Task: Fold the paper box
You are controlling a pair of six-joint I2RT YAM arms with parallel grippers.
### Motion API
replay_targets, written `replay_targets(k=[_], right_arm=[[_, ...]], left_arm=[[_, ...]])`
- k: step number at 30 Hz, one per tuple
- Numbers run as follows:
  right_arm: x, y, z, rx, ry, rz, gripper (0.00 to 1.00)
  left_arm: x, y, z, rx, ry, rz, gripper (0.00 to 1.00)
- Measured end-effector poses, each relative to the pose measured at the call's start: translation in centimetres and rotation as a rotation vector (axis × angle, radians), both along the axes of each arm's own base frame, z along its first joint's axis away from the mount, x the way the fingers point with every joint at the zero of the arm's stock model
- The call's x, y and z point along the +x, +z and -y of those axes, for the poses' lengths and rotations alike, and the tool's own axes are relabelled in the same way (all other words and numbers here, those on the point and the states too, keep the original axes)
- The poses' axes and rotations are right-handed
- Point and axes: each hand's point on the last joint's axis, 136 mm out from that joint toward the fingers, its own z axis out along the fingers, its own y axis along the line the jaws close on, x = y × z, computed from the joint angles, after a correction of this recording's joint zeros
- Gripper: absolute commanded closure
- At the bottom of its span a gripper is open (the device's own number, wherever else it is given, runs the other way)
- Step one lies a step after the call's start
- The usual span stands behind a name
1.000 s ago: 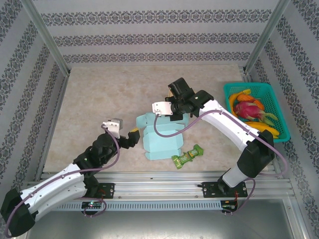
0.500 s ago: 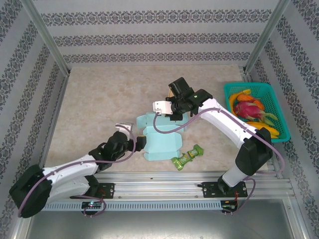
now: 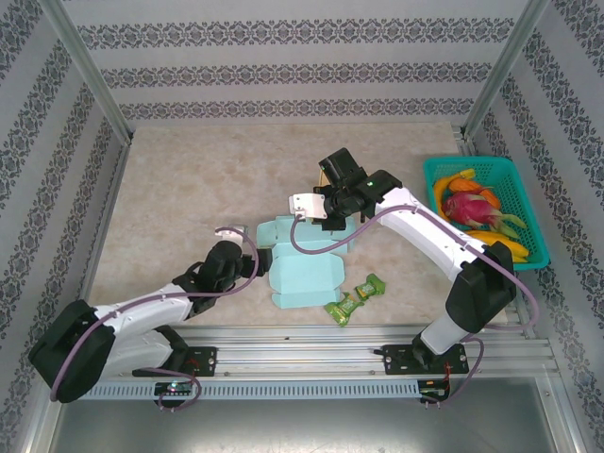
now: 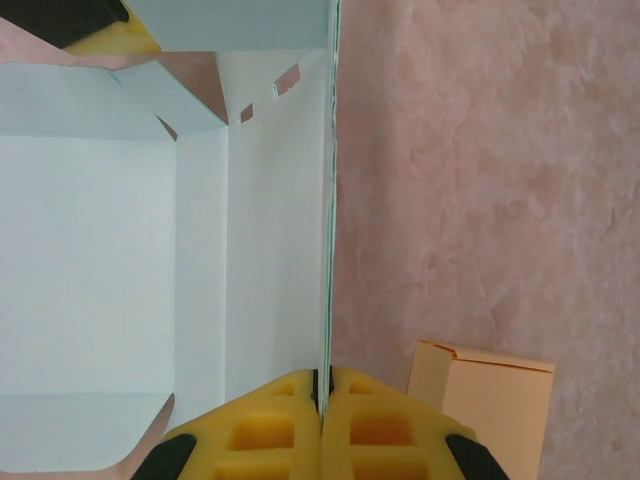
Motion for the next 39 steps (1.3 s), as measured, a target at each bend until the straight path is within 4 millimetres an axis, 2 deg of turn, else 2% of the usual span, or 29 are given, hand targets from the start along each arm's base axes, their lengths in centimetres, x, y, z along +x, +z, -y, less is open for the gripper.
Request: replay_targets(k=[6, 14, 18, 25, 34, 39], right_arm=[[0.0, 0.0, 0.0, 0.010, 0.000, -0.007, 1.00], [0.0, 0.0, 0.0, 0.022, -0.003, -0.016, 1.00], [0.0, 0.0, 0.0, 0.022, -0.004, -0.019, 1.00], [-0.1, -0.1, 0.1, 0.021, -0.005, -0.022, 1.00], [-0.5, -0.8, 0.2, 0.026, -0.020, -0.055, 1.00], [-0.1, -0.9, 0.7, 0.026, -0.037, -0.057, 1.00]], left_arm=[[-0.4, -1.5, 0.4, 0.003, -0.025, -0.040, 0.08], [-0.4, -0.9, 2.2, -0.057, -0.083, -0.049, 0.08], [0.3, -0.8, 3.5, -0.055, -0.101, -0.055, 0.08], [1.6, -0.6, 4.5, -0.057, -0.095, -0.046, 0.09], [3.8, -0.1, 6.7, -0.091, -0.092, -0.017, 0.09], [4.0, -0.1, 6.9, -0.097, -0.088, -0.018, 0.09]])
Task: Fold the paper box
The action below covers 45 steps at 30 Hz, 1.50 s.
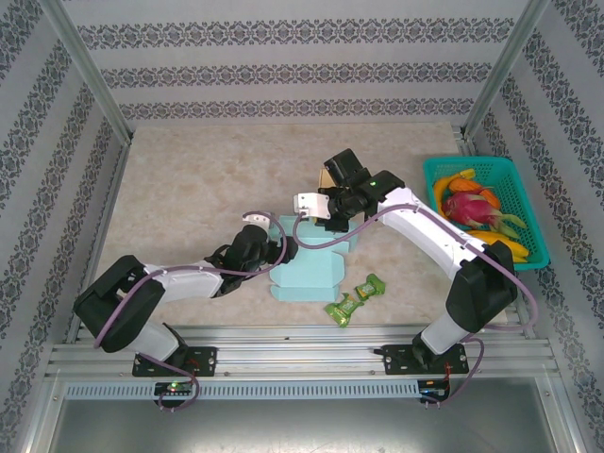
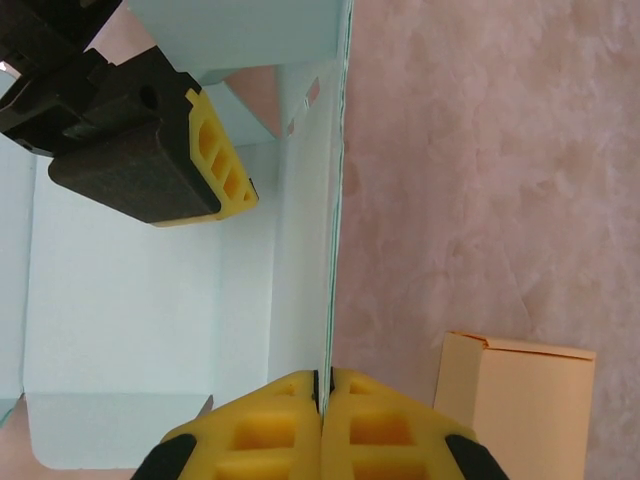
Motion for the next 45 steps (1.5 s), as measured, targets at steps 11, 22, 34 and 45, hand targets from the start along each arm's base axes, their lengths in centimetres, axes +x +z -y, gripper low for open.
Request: replay_targets(k=[11, 22, 34, 45], right_arm=[[1.4, 0.2, 1.2, 0.011, -0.044, 0.017, 1.00], [-0.3, -3.1, -1.0, 0.035, 0.090, 0.256, 1.00], [0.4, -6.5, -6.0, 0.004, 0.242, 0.574, 1.00], [1.4, -8.2, -7.4, 0.024, 0.276, 0.877, 1.00]], left_arm=[[-3.2, 7.1, -3.1, -0.120, 0.014, 0.165, 0.08], [-7.4, 4.1, -10.1, -0.056, 0.148, 0.231, 0.07], [-8.2, 3.0, -13.9, -0.052, 0.278, 0.270, 0.08], [-8.2, 0.5, -13.9, 0.020, 0.273, 0.197, 0.08]])
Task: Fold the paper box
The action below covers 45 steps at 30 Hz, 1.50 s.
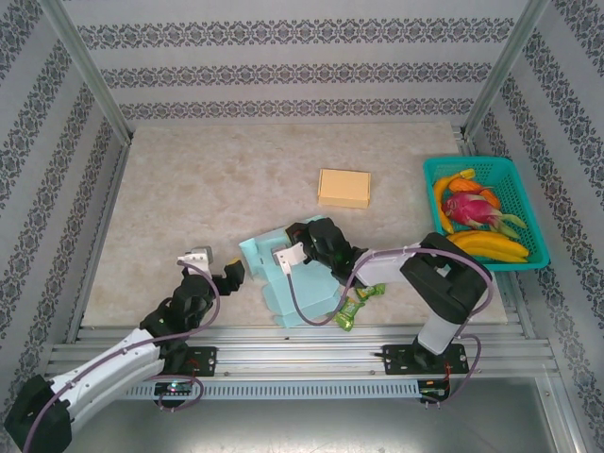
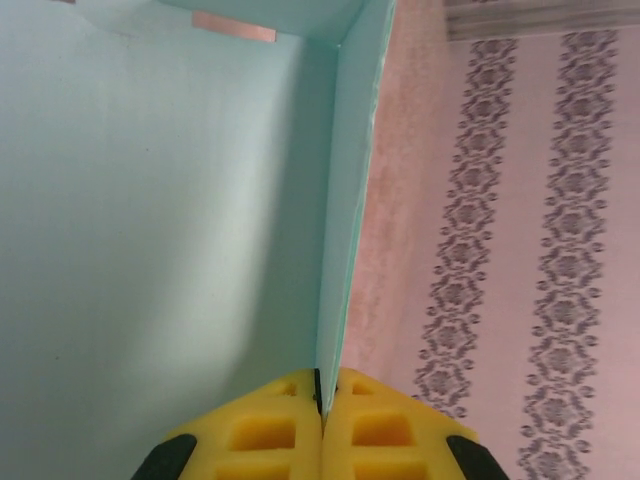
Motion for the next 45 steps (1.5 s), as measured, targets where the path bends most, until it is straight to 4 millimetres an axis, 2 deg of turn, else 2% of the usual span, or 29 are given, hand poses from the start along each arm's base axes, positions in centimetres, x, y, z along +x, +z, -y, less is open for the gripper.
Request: replay_targets(k=[10, 15, 22, 30, 35, 42, 45], right_arm=[[0.5, 2.8, -0.9, 0.080, 0.007, 0.159, 1.00], [0.1, 2.2, -0.5, 0.054, 0.015, 0.172, 1.00], [-0.2, 1.7, 0.0, 0.036, 0.018, 0.191, 1.00], [-0.5, 1.7, 0.4, 0.045, 0.016, 0.199, 1.00], [-0.5, 1.5, 0.3, 0.049, 0.016, 0.202, 1.00], [-0.4, 1.6, 0.3, 0.052, 0.015, 0.206, 1.00], [-0.4, 1.5, 0.4, 0.052, 0.012, 0.206, 1.00]], left_arm=[[0.2, 0.5, 0.4, -0.018, -0.011, 0.018, 0.11], [0.3, 0.7, 0.4, -0.012, -0.013, 0.027, 0.27], [0.7, 0.2, 1.0, 0.014, -0.037, 0.020, 0.29], [1.5, -3.0, 2.1, 0.112, -0.086, -0.085, 0.31], [2.6, -2.4, 3.5, 0.098, -0.139, -0.066, 0.34], [2.7, -1.7, 5.2, 0.079, -0.230, -0.038, 0.48], [2.9, -1.7, 5.7, 0.080, -0.247, -0.039, 0.48]])
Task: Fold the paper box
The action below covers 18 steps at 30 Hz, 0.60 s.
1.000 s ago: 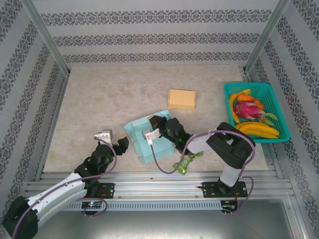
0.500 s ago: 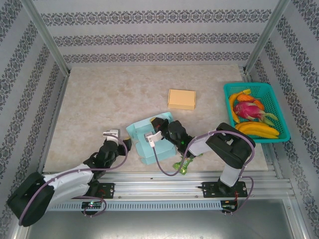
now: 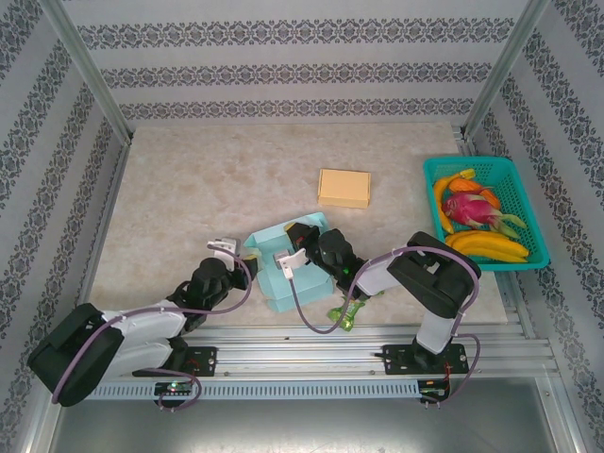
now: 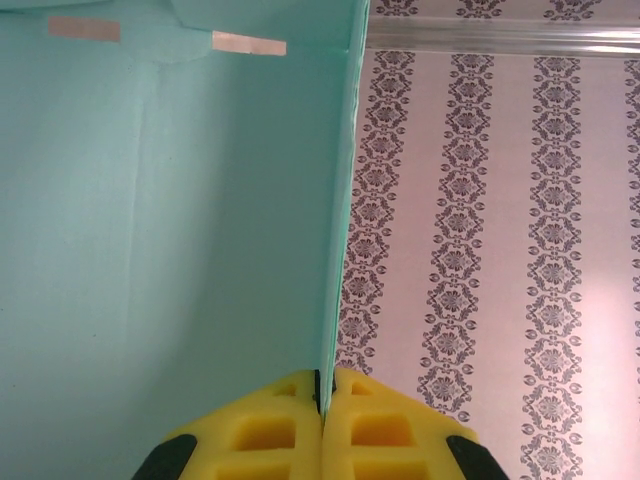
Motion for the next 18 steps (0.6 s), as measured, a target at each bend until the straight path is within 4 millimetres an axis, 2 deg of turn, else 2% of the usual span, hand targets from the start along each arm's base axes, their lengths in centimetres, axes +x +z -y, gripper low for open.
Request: replay_targets(k=[7, 13, 18], right_arm=[[0.2, -0.1, 0.1, 0.001, -0.011, 0.003, 1.00], [0.2, 0.0, 0.1, 0.006, -0.012, 0.008, 1.00], [0.2, -0.1, 0.0, 0.010, -0.011, 0.011, 1.00]], left_arm=[[0.8, 0.1, 1.4, -0.014, -0.036, -0.009, 0.47], [1.6, -0.2, 2.7, 0.007, -0.052, -0.015, 0.40], [3.0, -1.2, 2.9, 0.067, -0.012, -0.014, 0.39]])
